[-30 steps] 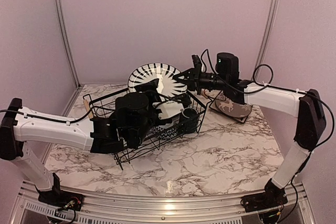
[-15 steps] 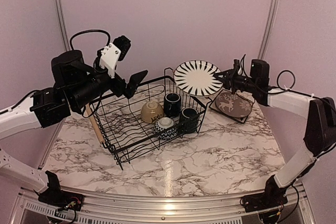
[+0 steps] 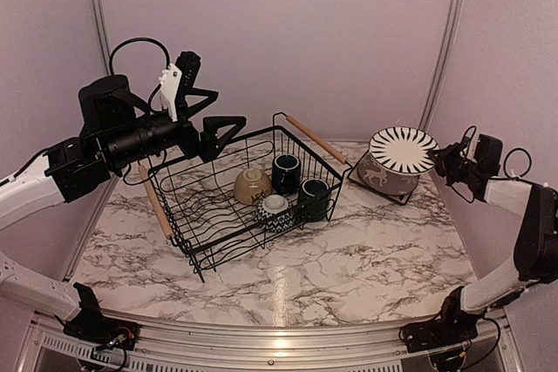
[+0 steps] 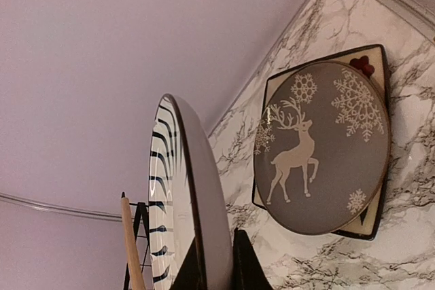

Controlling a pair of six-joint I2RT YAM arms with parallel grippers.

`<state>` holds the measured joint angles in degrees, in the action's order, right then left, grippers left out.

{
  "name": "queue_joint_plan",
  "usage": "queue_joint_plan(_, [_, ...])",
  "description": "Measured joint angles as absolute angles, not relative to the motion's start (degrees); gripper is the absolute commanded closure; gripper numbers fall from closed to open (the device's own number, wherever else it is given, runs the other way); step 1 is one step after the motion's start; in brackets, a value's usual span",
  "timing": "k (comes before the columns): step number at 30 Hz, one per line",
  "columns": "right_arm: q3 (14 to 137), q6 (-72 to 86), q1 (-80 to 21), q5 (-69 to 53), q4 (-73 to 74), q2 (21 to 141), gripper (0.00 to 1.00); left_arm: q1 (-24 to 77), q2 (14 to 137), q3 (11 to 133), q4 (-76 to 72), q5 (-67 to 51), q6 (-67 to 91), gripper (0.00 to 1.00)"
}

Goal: Unload the mixed dishes from the dish rack
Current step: Place the plate with another plate.

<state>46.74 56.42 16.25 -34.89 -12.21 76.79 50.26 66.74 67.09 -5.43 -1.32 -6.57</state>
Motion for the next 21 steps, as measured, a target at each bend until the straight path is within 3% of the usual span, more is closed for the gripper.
queue_joint_plan(10, [45.28, 55.24, 17.72, -33.93, -14.81, 91.42, 1.0, 50.24, 66.08, 66.11, -6.83, -1.69, -2.83, 0.01])
queue_joint_plan(21, [52.47, 52.38, 17.72, -33.98, -17.45, 104.05, 1.0, 50.24, 65.39, 64.51, -9.21, -1.26, -0.97, 0.01])
